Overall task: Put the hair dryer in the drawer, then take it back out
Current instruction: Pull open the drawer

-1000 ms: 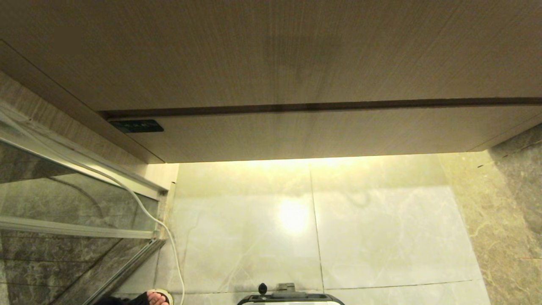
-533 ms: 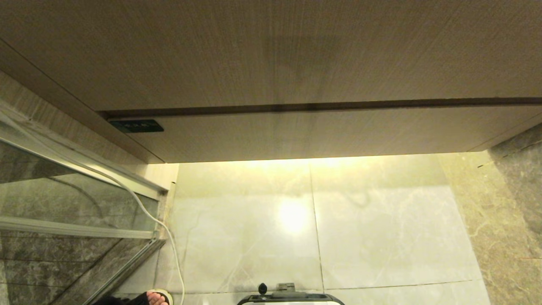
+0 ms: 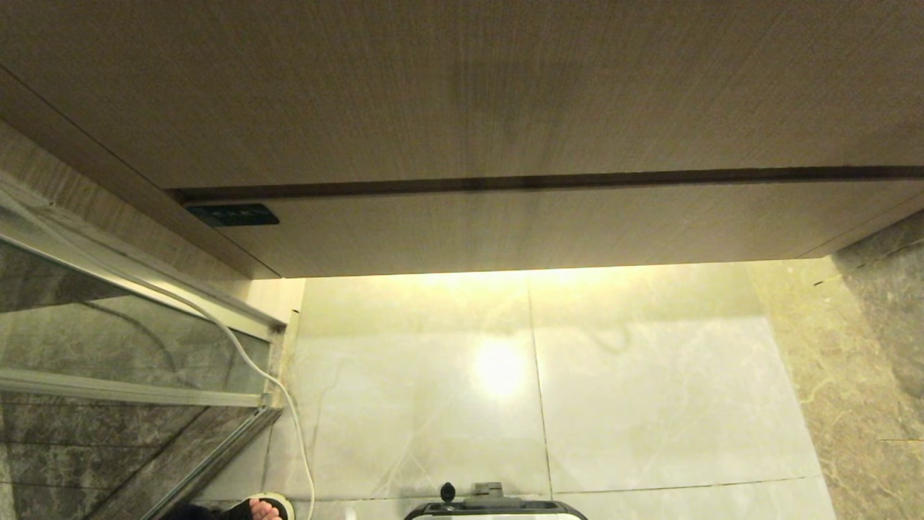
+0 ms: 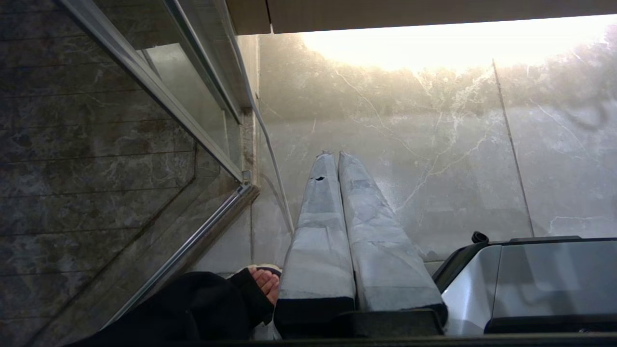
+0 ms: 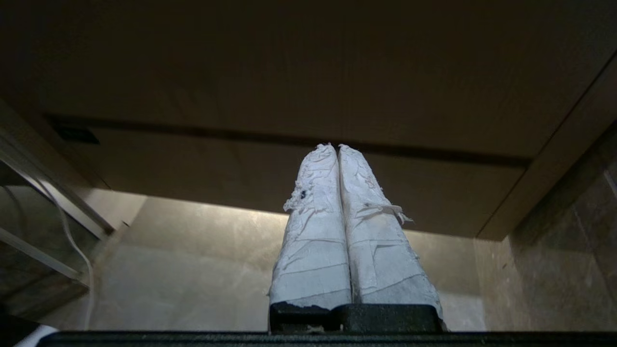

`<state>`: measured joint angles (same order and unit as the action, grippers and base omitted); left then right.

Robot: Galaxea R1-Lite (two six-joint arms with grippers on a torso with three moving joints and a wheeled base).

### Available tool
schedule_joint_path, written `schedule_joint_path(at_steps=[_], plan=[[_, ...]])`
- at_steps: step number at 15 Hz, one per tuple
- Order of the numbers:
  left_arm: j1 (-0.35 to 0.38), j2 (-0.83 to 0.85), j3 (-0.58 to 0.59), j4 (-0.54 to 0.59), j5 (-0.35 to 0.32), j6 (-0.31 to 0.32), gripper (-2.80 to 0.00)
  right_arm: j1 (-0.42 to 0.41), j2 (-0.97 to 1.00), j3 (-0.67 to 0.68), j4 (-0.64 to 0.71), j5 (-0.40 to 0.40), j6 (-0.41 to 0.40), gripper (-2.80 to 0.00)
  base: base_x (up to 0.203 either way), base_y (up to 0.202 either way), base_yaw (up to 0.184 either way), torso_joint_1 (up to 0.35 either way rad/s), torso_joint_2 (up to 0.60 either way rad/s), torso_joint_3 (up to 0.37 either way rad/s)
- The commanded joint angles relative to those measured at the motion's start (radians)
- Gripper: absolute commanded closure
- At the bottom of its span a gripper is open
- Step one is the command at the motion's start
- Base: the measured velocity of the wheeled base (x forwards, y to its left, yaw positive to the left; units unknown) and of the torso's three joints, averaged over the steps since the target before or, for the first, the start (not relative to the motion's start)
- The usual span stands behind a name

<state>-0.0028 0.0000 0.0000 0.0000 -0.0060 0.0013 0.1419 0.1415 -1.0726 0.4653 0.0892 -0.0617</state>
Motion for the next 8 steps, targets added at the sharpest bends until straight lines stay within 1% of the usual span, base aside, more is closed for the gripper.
schedule_joint_path(at_steps=[1,2,3,4,6,7,8], plan=[[0.0,0.0,0.001,0.0,0.0,0.0,0.0,0.001,0.299,-0.449,0.365,0.04,0.017,0.0,0.0,0.0,0.0,0.0,0.0,0.0],[0.001,0.0,0.001,0.0,0.0,0.0,0.0,0.002,0.421,-0.593,0.514,0.071,0.023,0.0,0.0,0.0,0.0,0.0,0.0,0.0],[0.001,0.0,0.002,0.0,0.0,0.0,0.0,0.008,0.524,-0.693,0.636,0.101,0.021,0.0,0.0,0.0,0.0,0.0,0.0,0.0],[0.0,0.0,0.001,0.0,0.0,0.0,0.0,0.029,0.611,-0.76,0.758,0.133,0.003,0.0,0.0,0.0,0.0,0.0,0.0,0.0],[0.0,0.0,0.0,0.0,0.0,0.0,0.0,0.149,0.705,-0.782,0.945,0.181,-0.062,0.0,0.0,0.0,0.0,0.0,0.0,0.0],[0.0,0.0,0.001,0.0,0.0,0.0,0.0,0.208,0.713,-0.741,0.972,0.206,-0.087,0.0,0.0,0.0,0.0,0.0,0.0,0.0],[0.001,0.0,0.002,0.0,0.0,0.0,0.0,0.248,0.71,-0.663,0.972,0.229,-0.102,0.0,0.0,0.0,0.0,0.0,0.0,0.0]])
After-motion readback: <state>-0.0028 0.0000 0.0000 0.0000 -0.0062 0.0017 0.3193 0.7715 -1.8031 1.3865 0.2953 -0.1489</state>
